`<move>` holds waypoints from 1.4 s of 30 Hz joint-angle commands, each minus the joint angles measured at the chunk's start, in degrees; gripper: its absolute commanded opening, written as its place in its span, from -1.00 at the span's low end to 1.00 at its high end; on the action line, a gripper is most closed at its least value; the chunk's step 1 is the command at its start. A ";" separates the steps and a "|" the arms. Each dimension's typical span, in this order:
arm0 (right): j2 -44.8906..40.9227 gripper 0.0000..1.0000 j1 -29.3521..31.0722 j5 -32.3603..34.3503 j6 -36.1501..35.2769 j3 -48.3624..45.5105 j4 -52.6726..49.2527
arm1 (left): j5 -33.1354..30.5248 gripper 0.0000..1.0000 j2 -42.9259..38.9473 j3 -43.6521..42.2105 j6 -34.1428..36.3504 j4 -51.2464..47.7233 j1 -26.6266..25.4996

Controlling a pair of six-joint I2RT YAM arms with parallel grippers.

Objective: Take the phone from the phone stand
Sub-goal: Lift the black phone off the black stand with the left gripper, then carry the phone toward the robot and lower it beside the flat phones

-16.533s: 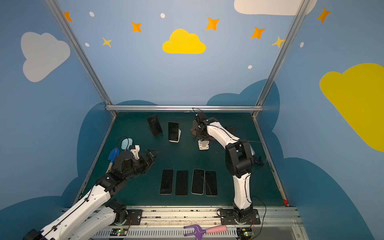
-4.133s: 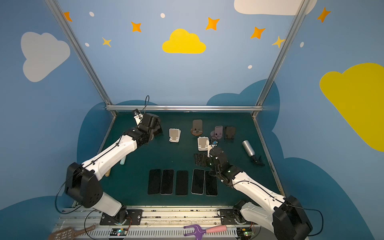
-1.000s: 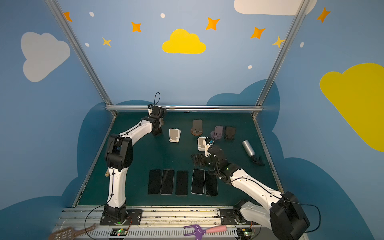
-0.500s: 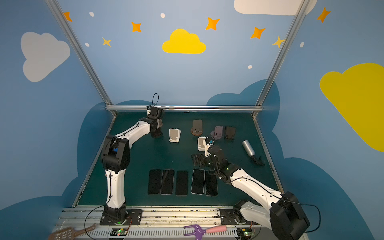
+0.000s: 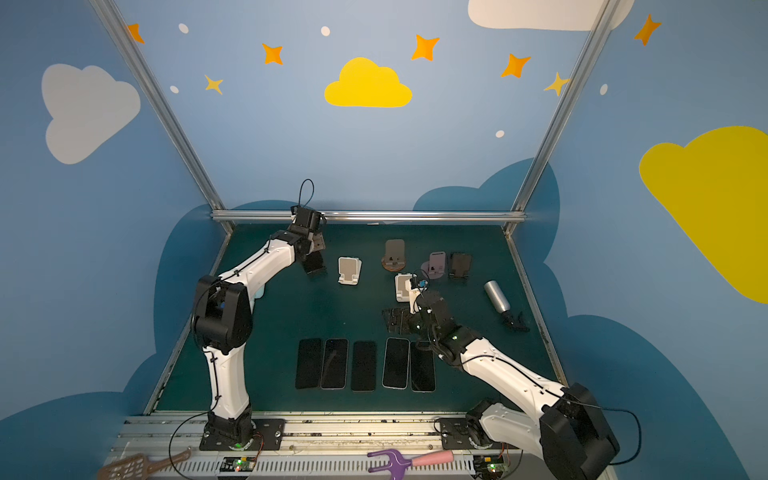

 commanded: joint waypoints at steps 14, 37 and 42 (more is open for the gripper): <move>-0.05 0.85 -0.01 -1.66 -0.10 1.49 0.05 | 4.21 0.21 -12.36 -11.12 0.10 -3.46 -3.79; -0.46 0.85 0.12 -0.77 -0.28 1.32 -0.33 | 15.02 0.19 -13.49 -28.25 -2.15 -2.58 -9.93; -0.18 0.84 0.12 -0.69 -0.37 1.49 -0.52 | 17.28 0.16 -9.85 -27.31 -2.40 -3.22 -9.88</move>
